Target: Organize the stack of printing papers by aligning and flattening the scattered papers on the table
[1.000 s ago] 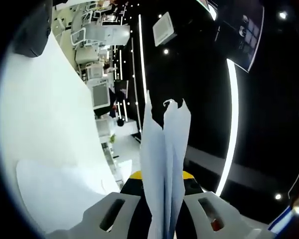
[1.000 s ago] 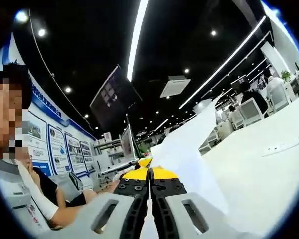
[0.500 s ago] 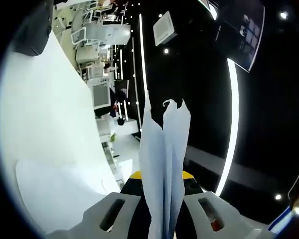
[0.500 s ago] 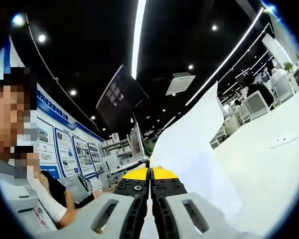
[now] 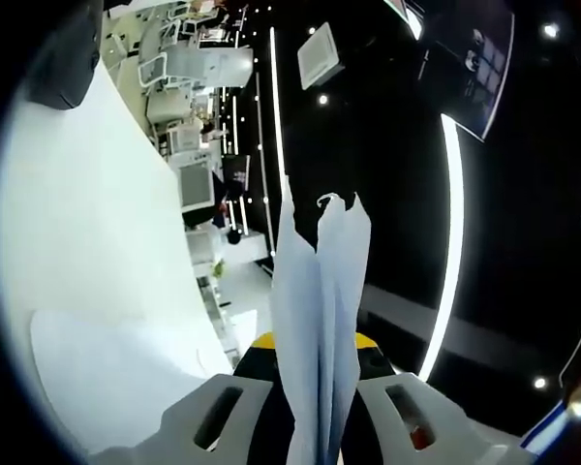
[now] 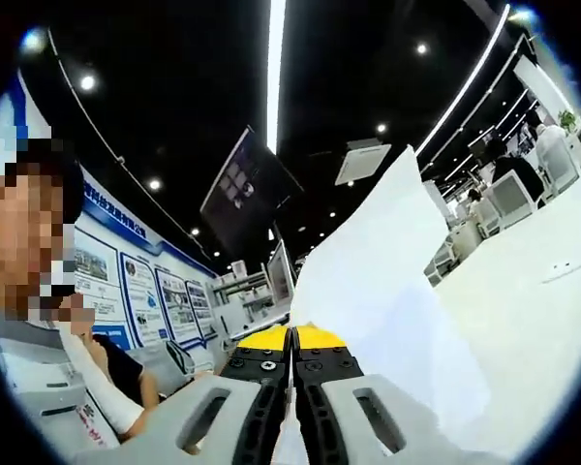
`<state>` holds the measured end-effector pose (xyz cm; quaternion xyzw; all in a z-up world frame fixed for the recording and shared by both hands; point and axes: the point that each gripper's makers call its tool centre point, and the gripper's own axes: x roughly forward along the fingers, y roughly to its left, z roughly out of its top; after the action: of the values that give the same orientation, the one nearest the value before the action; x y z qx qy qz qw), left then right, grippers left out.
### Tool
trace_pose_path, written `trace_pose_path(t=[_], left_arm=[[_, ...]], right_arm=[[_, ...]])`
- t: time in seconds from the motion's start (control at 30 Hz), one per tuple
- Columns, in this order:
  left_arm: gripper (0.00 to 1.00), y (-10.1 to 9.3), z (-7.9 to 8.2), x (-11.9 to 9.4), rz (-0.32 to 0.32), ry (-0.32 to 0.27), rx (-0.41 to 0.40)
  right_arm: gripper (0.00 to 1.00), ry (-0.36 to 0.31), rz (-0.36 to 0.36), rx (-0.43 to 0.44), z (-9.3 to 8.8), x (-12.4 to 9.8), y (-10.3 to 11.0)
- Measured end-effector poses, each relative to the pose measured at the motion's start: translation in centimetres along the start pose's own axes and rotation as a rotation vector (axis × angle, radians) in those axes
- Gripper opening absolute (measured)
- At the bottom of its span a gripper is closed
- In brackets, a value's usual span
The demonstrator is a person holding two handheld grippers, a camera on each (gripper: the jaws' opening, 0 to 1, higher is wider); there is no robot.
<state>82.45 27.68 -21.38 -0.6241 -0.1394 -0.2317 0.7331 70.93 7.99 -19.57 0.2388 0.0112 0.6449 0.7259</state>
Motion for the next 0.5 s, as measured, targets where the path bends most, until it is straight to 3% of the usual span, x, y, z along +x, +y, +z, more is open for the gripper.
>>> trace_pose_path(t=[0.27,0.5], left_arm=[[0.12,0.0,-0.2,-0.1,0.002,0.0,0.001],[0.12,0.0,-0.2,0.0,0.001,0.003,0.001]], right_arm=[[0.0,0.005,0.072,-0.021,0.0,0.3,1.6],[0.0,0.018,0.078,-0.028,-0.3,0.5,1.7]])
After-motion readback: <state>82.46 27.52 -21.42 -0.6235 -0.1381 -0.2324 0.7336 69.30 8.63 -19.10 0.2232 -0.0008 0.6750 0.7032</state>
